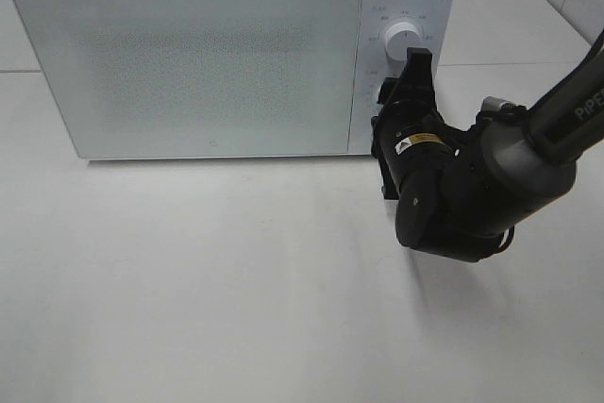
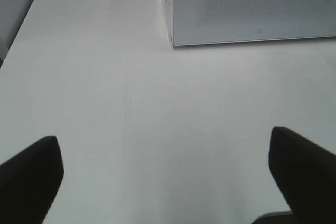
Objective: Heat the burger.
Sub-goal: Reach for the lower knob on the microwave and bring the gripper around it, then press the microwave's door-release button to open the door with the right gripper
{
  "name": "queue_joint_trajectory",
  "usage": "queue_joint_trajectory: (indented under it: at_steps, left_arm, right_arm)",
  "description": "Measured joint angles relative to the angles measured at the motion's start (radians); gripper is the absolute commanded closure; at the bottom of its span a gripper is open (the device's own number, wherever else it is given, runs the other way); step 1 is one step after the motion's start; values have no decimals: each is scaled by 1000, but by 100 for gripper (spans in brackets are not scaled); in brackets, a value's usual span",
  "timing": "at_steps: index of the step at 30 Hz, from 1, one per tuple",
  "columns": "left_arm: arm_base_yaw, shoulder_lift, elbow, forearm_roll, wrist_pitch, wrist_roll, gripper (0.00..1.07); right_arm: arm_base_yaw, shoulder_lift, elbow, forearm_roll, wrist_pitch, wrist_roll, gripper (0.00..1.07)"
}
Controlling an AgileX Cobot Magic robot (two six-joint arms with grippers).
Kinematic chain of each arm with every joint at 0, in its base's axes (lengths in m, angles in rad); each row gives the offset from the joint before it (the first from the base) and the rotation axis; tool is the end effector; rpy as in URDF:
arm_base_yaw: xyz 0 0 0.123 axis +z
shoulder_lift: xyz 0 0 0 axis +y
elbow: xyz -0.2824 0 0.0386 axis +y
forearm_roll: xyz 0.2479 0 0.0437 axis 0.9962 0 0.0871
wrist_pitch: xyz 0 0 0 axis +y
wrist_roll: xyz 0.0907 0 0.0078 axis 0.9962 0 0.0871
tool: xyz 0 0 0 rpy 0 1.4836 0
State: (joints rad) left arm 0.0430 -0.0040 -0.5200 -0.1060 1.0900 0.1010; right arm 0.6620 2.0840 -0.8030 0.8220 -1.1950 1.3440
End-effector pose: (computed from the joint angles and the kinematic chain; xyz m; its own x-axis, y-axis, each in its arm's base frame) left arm -0.0089 -0.0089 0.2807 -0.4555 0.0320 -0.8896 0.0642 0.9979 0.0031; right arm 0.3149 0.1668 0.1150 0.0981 0.9940 0.0476 0.1031 -0.0577 0.9930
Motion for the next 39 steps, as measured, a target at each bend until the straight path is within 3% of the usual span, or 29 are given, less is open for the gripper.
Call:
queue_joint_trajectory:
  at_steps: [20,26,27,28,29,31,32,39]
  left_arm:
    - [0,0,0,0,0,0,7]
    - [0,0,0,0,0,0,7]
    - [0,0,0,0,0,0,7]
    - [0,0,0,0,0,0,7]
    - [0,0,0,0,0,0,7]
    - [0,0,0,0,0,0,7]
    - [0,0,0,0,0,0,7]
    - [0,0,0,0,0,0,7]
  right_arm:
    - [2,0,-1,16,0,1,91]
    - [2,0,-1,16,1,1,73]
    - [2,-1,-1,19,2,-3,63]
    - [2,-1,-1,19,2,-3,63]
    - [2,-6,-1,22,7,-19,54]
    - [4,-10,-1,8,13,-29,50]
    - [13,-21,-1,-30,15,-51,43]
    - [25,-51,35,-86,-18,-79,34]
